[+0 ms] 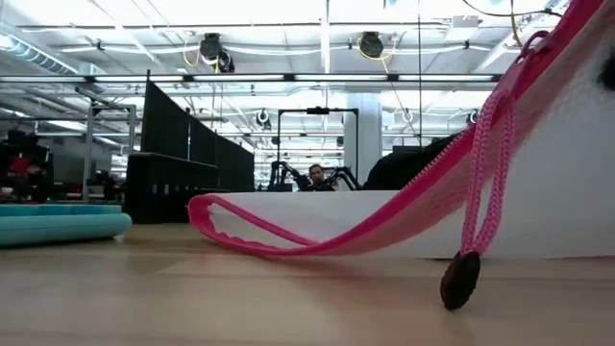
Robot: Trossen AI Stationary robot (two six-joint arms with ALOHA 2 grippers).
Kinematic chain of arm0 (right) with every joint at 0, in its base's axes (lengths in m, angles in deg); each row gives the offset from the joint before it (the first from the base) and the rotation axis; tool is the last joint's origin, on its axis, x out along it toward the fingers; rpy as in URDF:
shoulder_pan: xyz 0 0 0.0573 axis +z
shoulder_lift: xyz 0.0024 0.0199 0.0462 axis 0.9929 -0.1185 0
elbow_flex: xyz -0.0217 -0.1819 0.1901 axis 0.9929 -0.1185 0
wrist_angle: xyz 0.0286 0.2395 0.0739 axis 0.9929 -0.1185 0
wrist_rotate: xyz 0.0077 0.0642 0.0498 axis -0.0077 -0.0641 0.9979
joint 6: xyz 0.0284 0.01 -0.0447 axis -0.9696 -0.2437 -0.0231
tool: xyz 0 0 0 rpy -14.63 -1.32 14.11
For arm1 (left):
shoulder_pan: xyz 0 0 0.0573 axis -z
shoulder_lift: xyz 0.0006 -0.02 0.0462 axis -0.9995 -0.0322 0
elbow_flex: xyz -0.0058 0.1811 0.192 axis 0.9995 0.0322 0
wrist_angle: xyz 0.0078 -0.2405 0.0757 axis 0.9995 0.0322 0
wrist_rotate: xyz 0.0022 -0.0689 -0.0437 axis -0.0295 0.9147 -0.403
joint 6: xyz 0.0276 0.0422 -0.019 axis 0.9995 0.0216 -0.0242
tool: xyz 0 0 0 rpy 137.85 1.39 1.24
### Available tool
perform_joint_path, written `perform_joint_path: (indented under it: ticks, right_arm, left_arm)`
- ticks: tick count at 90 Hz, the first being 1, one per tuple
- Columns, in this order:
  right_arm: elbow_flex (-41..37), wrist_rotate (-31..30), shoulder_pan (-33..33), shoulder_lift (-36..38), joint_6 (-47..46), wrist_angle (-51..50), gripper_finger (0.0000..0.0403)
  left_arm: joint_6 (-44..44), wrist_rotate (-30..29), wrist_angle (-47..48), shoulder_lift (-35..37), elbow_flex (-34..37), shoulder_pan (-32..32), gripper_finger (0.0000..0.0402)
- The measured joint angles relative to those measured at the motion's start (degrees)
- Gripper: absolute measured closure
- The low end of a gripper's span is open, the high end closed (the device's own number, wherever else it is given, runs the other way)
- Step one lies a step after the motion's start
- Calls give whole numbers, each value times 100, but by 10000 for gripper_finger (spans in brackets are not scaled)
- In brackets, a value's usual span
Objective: Unpack backpack
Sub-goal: Remove the blue calculator from the white zip bag
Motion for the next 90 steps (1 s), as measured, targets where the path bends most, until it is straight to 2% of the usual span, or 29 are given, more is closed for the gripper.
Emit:
perform_joint_path:
  ticks: [11,24,36,54,90]
  right_arm:
    - [0,0,0,2,0,7,403]
    - [0,-3,0,2,-7,7,403]
    - [0,-7,0,2,4,4,403]
    - [0,-6,0,2,-51,-9,403]
    - [0,-1,9,87,-684,-431,403]
  left_arm:
    - [-527,51,480,-453,7,11,402]
    - [-589,39,526,-786,4,11,402]
    - [-687,-235,783,-804,-7,2,402]
    - [-1461,-650,1679,-802,-16,-51,401]
    - [-1488,-1078,1877,-723,-51,-137,402]
